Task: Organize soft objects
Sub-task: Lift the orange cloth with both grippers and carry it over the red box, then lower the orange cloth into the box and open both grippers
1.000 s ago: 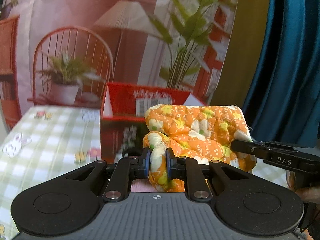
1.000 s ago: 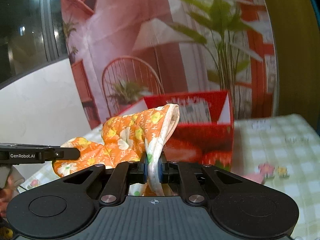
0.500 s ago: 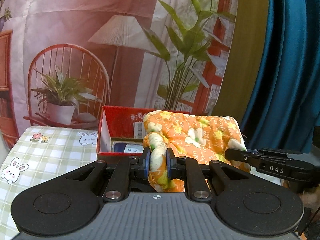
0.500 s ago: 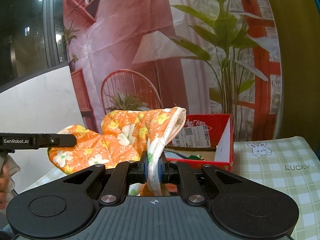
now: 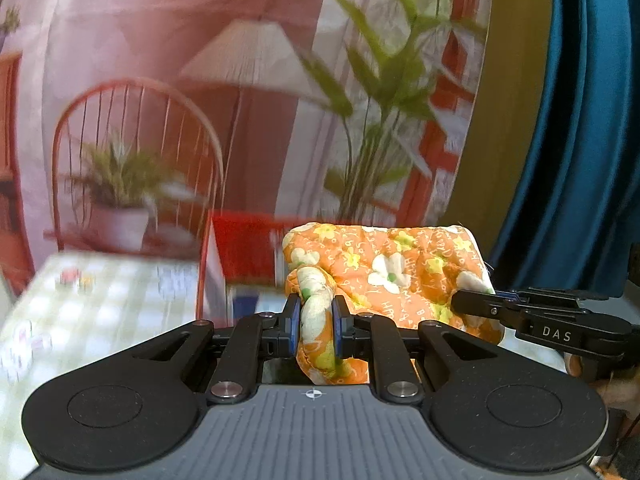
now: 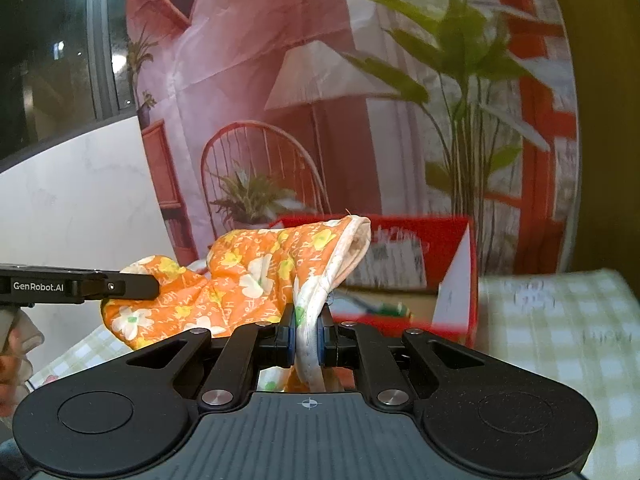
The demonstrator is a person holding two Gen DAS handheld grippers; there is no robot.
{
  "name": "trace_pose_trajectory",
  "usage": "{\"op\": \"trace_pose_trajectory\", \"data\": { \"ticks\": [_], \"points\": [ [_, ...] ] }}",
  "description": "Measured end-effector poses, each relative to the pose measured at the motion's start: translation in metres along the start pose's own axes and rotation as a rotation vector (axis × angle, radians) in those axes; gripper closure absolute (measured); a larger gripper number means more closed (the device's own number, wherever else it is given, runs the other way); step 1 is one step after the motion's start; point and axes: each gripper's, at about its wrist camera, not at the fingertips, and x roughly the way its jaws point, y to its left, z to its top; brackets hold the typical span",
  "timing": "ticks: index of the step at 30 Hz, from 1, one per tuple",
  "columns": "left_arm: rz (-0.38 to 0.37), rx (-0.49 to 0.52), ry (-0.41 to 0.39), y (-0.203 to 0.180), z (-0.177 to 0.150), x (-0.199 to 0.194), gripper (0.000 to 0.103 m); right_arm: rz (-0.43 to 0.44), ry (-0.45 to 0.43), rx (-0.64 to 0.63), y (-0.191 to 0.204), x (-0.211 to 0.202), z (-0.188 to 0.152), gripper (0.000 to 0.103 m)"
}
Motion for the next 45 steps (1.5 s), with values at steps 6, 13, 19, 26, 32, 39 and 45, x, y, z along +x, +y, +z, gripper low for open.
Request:
{"op": "trace_pose_trajectory", "data": {
  "ticks": [6, 13, 19, 26, 32, 39, 45],
  "points": [
    [0.023, -0.018, 0.005, 0.012, 0.057, 0.049, 0.086, -0.039, -0.051, -0.074, -0.018, 0.037, 0.061, 0.094],
    [0.081, -0.007, 0.151, 0.026, 0.063, 0.116, 0.086, -0.099, 0.042, -0.076, -0.036, 0.113, 0.086, 0.094],
    [0.085, -0.026, 0.259, 0.039, 0.049, 0.152, 0.086, -0.137, 0.17, -0.05, -0.048, 0.162, 0.073, 0.094],
    [0.099, 0.006, 0.303, 0.046, 0.04, 0.168, 0.085, -0.162, 0.272, 0.036, -0.062, 0.195, 0.065, 0.094],
    [0.109, 0.034, 0.305, 0.046, 0.037, 0.173, 0.078, -0.204, 0.318, 0.032, -0.061, 0.206, 0.065, 0.088],
    [0.106, 0.049, 0.239, 0.041, 0.042, 0.157, 0.02, -0.233, 0.251, -0.054, -0.047, 0.192, 0.066, 0.037],
    [0.107, 0.084, 0.202, 0.033, 0.049, 0.133, 0.004, -0.259, 0.199, -0.108, -0.036, 0.173, 0.068, 0.006]
  ]
}}
